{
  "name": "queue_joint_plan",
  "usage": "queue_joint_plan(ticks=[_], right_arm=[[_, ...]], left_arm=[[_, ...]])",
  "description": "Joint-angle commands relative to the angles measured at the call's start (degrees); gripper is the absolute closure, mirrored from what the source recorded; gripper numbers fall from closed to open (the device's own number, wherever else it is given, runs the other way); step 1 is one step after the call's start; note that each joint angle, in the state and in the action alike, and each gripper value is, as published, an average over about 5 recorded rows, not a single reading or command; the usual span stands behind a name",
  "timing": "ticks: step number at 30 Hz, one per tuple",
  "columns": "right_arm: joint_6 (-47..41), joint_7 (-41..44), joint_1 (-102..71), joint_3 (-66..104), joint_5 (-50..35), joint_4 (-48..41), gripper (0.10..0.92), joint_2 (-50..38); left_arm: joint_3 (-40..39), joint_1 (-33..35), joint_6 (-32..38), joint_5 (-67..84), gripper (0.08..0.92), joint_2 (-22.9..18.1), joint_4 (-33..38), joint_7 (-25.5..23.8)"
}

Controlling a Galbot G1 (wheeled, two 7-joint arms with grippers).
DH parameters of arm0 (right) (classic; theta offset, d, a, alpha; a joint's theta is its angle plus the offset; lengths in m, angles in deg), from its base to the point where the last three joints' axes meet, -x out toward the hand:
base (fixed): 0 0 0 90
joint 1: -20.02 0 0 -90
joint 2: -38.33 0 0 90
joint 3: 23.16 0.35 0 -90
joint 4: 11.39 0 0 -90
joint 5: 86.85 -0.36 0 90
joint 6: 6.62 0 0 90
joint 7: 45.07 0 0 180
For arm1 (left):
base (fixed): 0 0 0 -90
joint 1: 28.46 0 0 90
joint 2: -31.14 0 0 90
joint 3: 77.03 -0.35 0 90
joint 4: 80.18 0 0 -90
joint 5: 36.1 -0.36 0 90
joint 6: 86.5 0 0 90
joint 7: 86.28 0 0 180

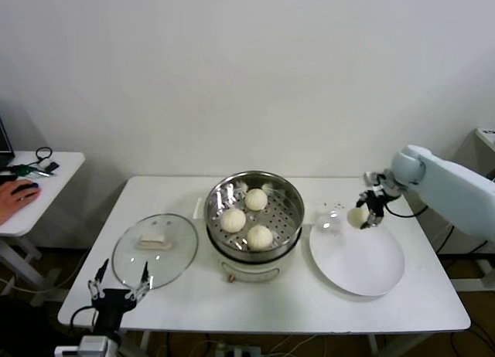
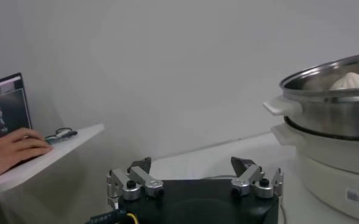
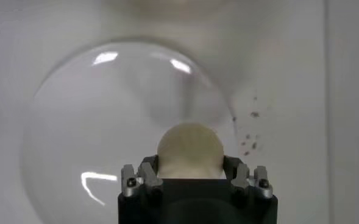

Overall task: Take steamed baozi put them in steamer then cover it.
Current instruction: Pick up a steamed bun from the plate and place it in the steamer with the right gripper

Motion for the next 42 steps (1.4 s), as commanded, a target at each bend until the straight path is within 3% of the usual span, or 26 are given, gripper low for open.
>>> queue_joint_plan(ticks=[1, 15, 29, 42], right_arm=[[-4.39, -1.68, 21.95, -17.50, -19.79, 6.60, 0.347, 5.07], [-9.24, -7.75, 28.41, -27.47, -38.18, 11.50, 0.347, 16.66], [-9.95, -11.14, 22.35, -31.80, -37.58, 10.61, 0.347, 25.03], [-10.20, -11.87, 18.45, -33.53, -34.42, 11.00, 0.339, 23.95]], left_arm=[[-0.79, -0.21, -0.06, -0.58, 0.177, 0.25, 0.30, -0.06], [-3.11, -0.94, -0.67, -1.08, 0.177, 1.82, 0.16, -0.62], [-2.37, -1.39, -0.54, 0.02, 0.177, 2.77, -0.22, -0.67], [-1.98, -1.40, -0.27, 0.37, 0.177, 3.42, -0.93, -0.69]])
